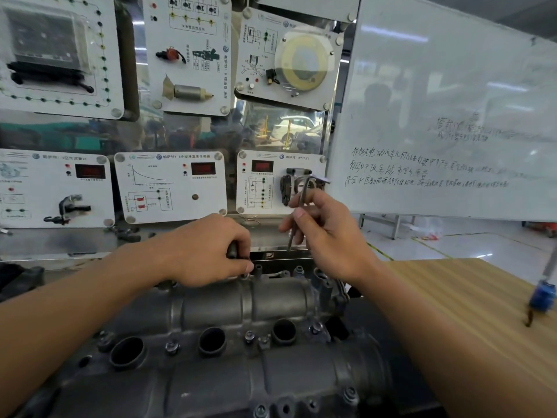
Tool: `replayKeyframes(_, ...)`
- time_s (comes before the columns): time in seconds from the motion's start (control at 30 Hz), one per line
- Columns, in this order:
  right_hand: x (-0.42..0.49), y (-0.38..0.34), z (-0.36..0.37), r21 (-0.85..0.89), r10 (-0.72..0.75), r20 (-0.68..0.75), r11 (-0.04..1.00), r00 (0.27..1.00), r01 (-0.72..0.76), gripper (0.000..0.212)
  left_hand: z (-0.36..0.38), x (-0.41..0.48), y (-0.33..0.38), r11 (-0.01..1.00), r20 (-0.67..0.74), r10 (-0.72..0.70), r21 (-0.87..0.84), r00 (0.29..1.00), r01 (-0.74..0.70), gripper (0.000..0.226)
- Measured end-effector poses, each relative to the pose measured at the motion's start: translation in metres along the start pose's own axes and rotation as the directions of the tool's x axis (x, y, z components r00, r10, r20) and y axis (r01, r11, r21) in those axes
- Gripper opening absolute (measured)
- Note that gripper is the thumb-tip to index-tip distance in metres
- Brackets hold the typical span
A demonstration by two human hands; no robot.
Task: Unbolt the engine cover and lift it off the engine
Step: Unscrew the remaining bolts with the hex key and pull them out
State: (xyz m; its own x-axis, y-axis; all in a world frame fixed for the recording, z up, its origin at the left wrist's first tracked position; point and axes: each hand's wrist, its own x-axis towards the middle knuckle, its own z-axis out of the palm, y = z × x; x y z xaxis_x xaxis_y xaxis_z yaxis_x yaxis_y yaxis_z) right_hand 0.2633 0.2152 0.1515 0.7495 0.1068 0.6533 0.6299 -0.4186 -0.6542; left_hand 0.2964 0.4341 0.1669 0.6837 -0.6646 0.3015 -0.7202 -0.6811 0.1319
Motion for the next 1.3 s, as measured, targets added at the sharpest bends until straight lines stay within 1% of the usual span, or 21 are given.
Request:
replayKeyframes(0.07, -0.005, 0.0, 0.0, -0.041, 0.002, 0.037, 0.999, 0.999, 0.0, 0.016, -0.001, 0.0, 0.0, 1.0, 0.01, -0.003, 0.004, 1.0, 0.003, 0.016)
replayKeyframes(0.13, -0.007, -0.001, 0.001, -0.078, 0.009, 0.039, 0.997, 0.999, -0.006, 0.015, -0.004, 0.0, -0.001, 1.0, 0.04, -0.009, -0.013, 0.999, 0.01, 0.015)
replayKeyframes(0.2, -0.007, -0.003, -0.001, -0.11, 0.014, 0.019, 0.994, 1.0, -0.012, 0.014, -0.008, 0.003, 0.001, 0.998, 0.066, -0.021, -0.061, 0.998, 0.025, 0.026)
replayKeyframes(0.23, -0.007, -0.003, -0.001, -0.132, 0.018, 0.011, 0.991, 1.0, -0.016, 0.015, -0.012, 0.005, 0.004, 0.995, 0.044, -0.018, -0.099, 0.999, 0.023, 0.032)
replayKeyframes(0.27, -0.007, -0.004, -0.002, -0.157, 0.025, 0.01, 0.987, 1.0, -0.023, 0.016, -0.016, 0.007, 0.007, 0.989, -0.012, -0.006, -0.145, 1.0, 0.004, 0.035)
replayKeyframes(0.37, -0.009, 0.0, -0.003, -0.206, 0.041, 0.019, 0.978, 0.999, -0.037, 0.018, -0.03, 0.019, 0.028, 0.951, -0.223, 0.059, -0.284, 0.973, -0.123, 0.028)
replayKeyframes(0.43, -0.01, 0.003, -0.004, -0.206, 0.046, -0.002, 0.977, 0.999, -0.045, 0.019, -0.037, 0.031, 0.045, 0.924, -0.252, 0.091, -0.34, 0.963, -0.176, 0.026)
replayKeyframes(0.53, -0.011, 0.009, -0.005, -0.187, 0.028, -0.051, 0.982, 0.998, -0.037, 0.023, -0.037, 0.049, 0.065, 0.947, -0.227, 0.112, -0.271, 0.967, -0.173, 0.029)
replayKeyframes(0.6, -0.013, 0.012, -0.006, -0.196, -0.004, -0.065, 0.981, 0.998, -0.009, 0.023, -0.033, 0.059, 0.073, 0.955, -0.241, 0.106, -0.246, 0.965, -0.167, 0.025)
replayKeyframes(0.7, -0.017, 0.016, -0.006, -0.191, -0.035, -0.068, 0.981, 0.997, 0.022, 0.025, -0.027, 0.068, 0.078, 0.954, -0.3, 0.086, -0.251, 0.95, -0.165, 0.023)
replayKeyframes(0.83, -0.021, 0.018, 0.002, -0.168, -0.056, -0.022, 0.984, 0.998, 0.052, 0.025, -0.023, 0.076, 0.079, 0.962, -0.373, 0.049, -0.233, 0.927, -0.145, 0.03)
replayKeyframes(0.9, -0.023, 0.018, 0.006, -0.183, -0.085, -0.002, 0.98, 0.996, 0.083, 0.025, -0.021, 0.08, 0.078, 0.961, -0.348, 0.015, -0.254, 0.937, -0.11, 0.026)
replayKeyframes(0.93, -0.024, 0.017, 0.006, -0.181, -0.097, -0.001, 0.979, 0.995, 0.095, 0.024, -0.019, 0.082, 0.076, 0.945, -0.31, -0.027, -0.317, 0.95, -0.076, 0.022)
replayKeyframes(0.97, -0.025, 0.018, 0.006, -0.161, -0.095, -0.005, 0.982, 0.995, 0.093, 0.024, -0.018, 0.084, 0.074, 0.904, -0.249, -0.096, -0.428, 0.964, -0.02, 0.018)
replayKeyframes(1.0, -0.025, 0.018, 0.006, -0.127, -0.081, -0.014, 0.989, 0.997, 0.079, 0.023, -0.017, 0.086, 0.073, 0.825, -0.162, -0.176, -0.563, 0.971, 0.056, 0.017)
replayKeyframes(1.03, -0.025, 0.019, 0.006, -0.095, -0.061, -0.028, 0.994, 0.998, 0.058, 0.023, -0.017, 0.086, 0.072, 0.712, -0.058, -0.247, -0.688, 0.967, 0.141, 0.018)
replayKeyframes(1.07, -0.025, 0.02, 0.006, -0.071, -0.037, -0.042, 0.997, 0.998, 0.034, 0.024, -0.018, 0.086, 0.07, 0.588, 0.041, -0.288, -0.781, 0.957, 0.211, 0.019)
replayKeyframes(1.1, -0.025, 0.021, 0.006, -0.054, -0.013, -0.058, 0.999, 0.998, 0.01, 0.025, -0.018, 0.086, 0.068, 0.473, 0.122, -0.295, -0.843, 0.948, 0.256, 0.019)
replayKeyframes(1.17, -0.025, 0.023, 0.006, -0.028, 0.016, -0.084, 0.999, 0.996, -0.019, 0.029, -0.016, 0.083, 0.063, 0.284, 0.229, -0.231, -0.914, 0.946, 0.291, 0.022)
replayKeyframes(1.2, -0.026, 0.025, 0.006, -0.021, 0.016, -0.093, 1.0, 0.995, -0.019, 0.03, -0.015, 0.081, 0.06, 0.208, 0.258, -0.178, -0.933, 0.95, 0.292, 0.023)
replayKeyframes(1.3, -0.026, 0.028, 0.005, 0.041, 0.014, -0.114, 0.999, 0.993, -0.01, 0.03, -0.009, 0.071, 0.046, 0.047, 0.267, -0.006, -0.962, 0.964, 0.267, 0.023)
